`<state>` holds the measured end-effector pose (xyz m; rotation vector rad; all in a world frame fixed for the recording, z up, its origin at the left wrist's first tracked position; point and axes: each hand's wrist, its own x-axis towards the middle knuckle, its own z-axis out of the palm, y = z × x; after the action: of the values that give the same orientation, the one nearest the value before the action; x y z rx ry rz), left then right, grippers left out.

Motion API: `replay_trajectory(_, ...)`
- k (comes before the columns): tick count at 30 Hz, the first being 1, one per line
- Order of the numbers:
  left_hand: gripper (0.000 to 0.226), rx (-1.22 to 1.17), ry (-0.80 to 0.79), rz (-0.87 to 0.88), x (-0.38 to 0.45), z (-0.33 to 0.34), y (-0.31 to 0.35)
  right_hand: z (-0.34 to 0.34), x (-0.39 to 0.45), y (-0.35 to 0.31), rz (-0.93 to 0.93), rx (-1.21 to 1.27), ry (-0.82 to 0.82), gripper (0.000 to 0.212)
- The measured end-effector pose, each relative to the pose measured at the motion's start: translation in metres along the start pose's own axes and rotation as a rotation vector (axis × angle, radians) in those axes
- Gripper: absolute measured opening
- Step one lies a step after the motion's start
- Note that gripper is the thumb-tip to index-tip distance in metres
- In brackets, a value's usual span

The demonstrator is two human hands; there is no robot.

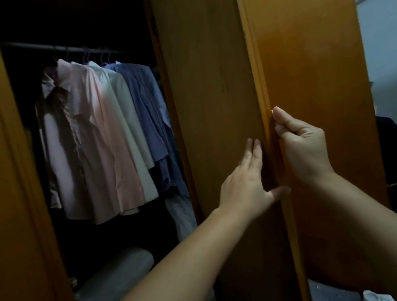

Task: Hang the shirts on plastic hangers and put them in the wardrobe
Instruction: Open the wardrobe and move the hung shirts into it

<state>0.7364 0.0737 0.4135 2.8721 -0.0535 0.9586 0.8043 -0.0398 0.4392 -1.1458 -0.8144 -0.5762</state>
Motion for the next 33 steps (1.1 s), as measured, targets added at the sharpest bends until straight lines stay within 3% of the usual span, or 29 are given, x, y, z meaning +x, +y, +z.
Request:
replay_trajectory(7, 0.107, -0.112, -0.003, -0.059, -0.028, -0.016, -0.015, 0.025, -0.016, -0.019, 0.035, 0.044, -0.071, 0.036)
replay_trajectory(13, 0.112, -0.184, 0.008, -0.162, -0.072, -0.048, -0.044, 0.065, -0.037, -0.041, 0.098, 0.101, -0.237, 0.040)
replay_trajectory(21, 0.118, -0.217, 0.166, -0.351, -0.119, -0.085, -0.092, 0.146, -0.061, -0.065, 0.089, 0.053, -0.438, 0.038)
replay_trajectory(26, 0.115, -0.119, 0.214, -0.390, -0.149, -0.112, -0.129, 0.203, -0.075, -0.061, 0.057, 0.009, -0.528, 0.041)
replay_trajectory(33, 0.113, 0.368, 0.204, -0.388, -0.173, -0.151, -0.183, 0.279, -0.088, -0.041, -0.041, -0.003, -0.616, 0.049)
